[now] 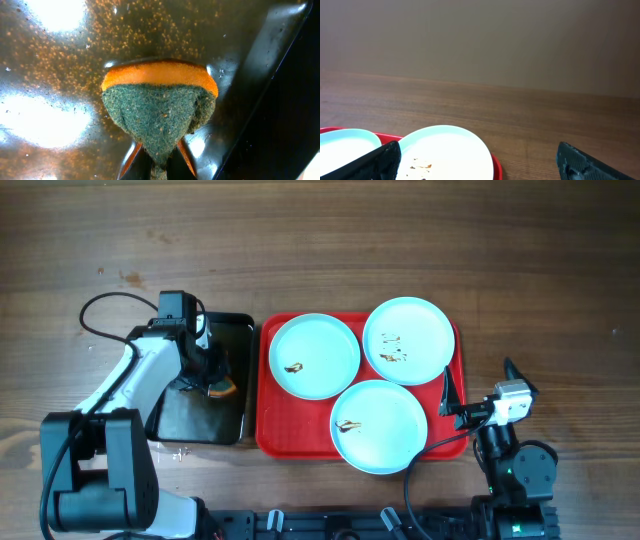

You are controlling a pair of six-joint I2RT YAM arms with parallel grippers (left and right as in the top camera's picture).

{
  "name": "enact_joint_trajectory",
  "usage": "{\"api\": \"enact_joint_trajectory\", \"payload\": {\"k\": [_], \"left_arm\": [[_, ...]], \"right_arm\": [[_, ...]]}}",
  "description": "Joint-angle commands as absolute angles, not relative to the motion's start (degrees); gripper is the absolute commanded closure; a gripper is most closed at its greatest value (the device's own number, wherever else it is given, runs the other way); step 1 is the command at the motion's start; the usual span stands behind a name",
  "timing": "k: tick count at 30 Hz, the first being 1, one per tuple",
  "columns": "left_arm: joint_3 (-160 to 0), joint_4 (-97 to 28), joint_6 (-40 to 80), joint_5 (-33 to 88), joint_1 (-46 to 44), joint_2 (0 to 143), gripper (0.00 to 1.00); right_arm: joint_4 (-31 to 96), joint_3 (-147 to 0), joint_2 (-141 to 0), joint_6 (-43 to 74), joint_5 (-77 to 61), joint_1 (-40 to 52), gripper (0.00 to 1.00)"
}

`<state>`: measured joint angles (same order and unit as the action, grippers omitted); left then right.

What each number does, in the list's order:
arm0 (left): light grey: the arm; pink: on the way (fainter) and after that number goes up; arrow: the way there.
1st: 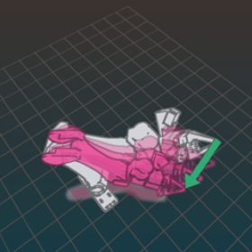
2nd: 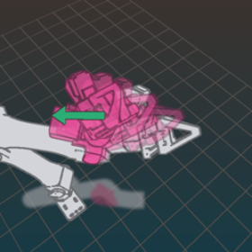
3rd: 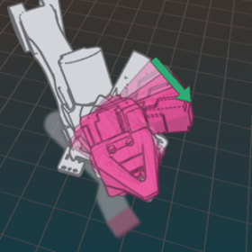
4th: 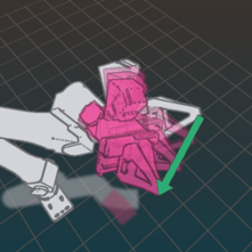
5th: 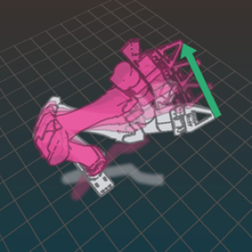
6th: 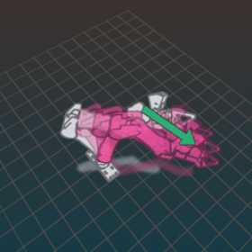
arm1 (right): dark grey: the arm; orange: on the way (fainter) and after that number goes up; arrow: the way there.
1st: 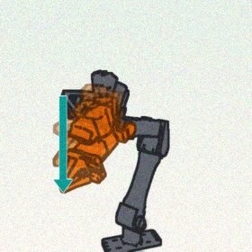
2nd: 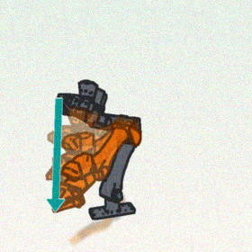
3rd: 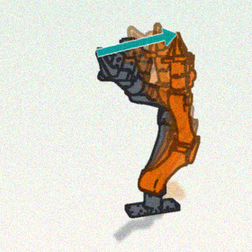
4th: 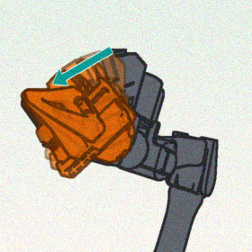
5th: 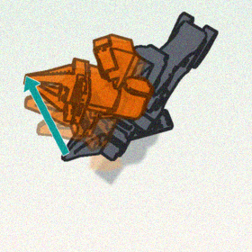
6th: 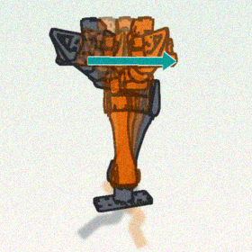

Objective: Clean dirty plates on tray and stack at the side
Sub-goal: 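Lift the sponge with the left gripper above the black tray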

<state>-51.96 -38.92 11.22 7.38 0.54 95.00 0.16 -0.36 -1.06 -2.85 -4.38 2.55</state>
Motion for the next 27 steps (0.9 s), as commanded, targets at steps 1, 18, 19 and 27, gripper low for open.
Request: {"api": "enact_joint_trajectory", "payload": {"k": [1, 18, 19, 27], "left_arm": [[-51.6, -38.5, 12.4, 8.3, 0.9, 95.7, 0.96], [-51.7, -45.5, 14.0, 5.2, 0.9, 76.8, 0.96], [-51.7, -46.1, 14.0, 4.8, 0.9, 77.1, 0.96], [-51.6, -46.1, 15.9, 2.9, 1.3, 85.5, 0.96]], "right_arm": [[-0.1, -0.3, -1.0, -3.0, -3.4, 2.6, 0.0], [-0.1, -0.3, -1.0, -3.0, -3.4, 2.6, 0.0], [-0.1, -0.3, -1.0, -3.0, -3.4, 2.6, 0.0], [-0.1, -0.3, -1.0, -3.0, -3.4, 2.6, 0.0]]}}
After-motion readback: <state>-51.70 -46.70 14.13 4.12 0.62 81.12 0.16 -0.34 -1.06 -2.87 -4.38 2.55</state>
